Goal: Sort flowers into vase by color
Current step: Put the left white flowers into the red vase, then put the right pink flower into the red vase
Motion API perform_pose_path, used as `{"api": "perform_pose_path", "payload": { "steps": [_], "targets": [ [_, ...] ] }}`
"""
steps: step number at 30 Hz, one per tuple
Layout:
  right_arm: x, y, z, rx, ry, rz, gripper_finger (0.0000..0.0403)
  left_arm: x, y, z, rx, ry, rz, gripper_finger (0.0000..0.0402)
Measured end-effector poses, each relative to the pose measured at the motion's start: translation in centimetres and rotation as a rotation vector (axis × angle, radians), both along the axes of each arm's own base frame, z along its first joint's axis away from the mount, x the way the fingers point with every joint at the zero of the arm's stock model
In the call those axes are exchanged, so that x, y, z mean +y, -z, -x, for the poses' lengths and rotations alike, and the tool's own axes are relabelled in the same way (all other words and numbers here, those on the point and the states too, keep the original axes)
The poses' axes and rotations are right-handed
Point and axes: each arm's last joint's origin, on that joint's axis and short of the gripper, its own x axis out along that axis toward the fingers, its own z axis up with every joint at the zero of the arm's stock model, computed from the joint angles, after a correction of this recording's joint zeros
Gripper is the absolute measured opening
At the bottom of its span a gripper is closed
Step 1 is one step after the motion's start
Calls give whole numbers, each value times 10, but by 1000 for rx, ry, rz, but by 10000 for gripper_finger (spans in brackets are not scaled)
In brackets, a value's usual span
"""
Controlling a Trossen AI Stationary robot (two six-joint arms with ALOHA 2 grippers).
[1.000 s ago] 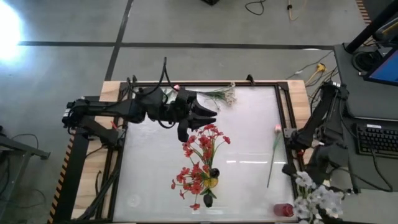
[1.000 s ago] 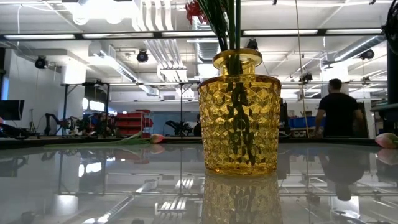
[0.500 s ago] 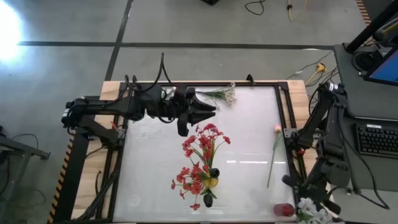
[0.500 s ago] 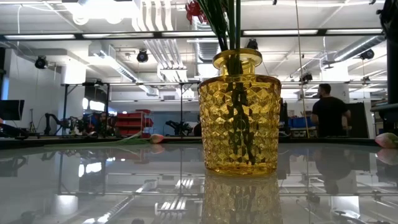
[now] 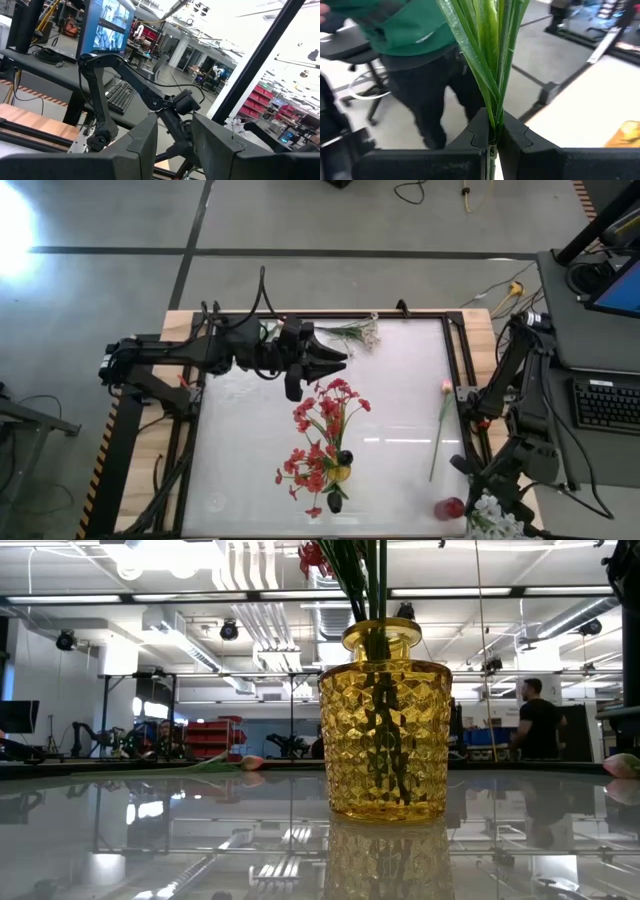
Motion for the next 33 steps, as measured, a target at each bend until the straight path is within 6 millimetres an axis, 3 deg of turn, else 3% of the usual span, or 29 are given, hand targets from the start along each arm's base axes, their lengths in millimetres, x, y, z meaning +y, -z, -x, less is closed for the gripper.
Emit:
{"api": "perform_pose_path", "payload": {
  "steps": [13,25,33],
  "targets": [
    [-5,11,1,90,69,-70,18,3,1,0,15,-9,8,111],
    [-6,7,1,131,86,-103,139,19,14,0,148,-56,26,101],
    [-12,-9,5,454,151,-132,194,33,16,11,236,-95,12,99]
  ]
}}
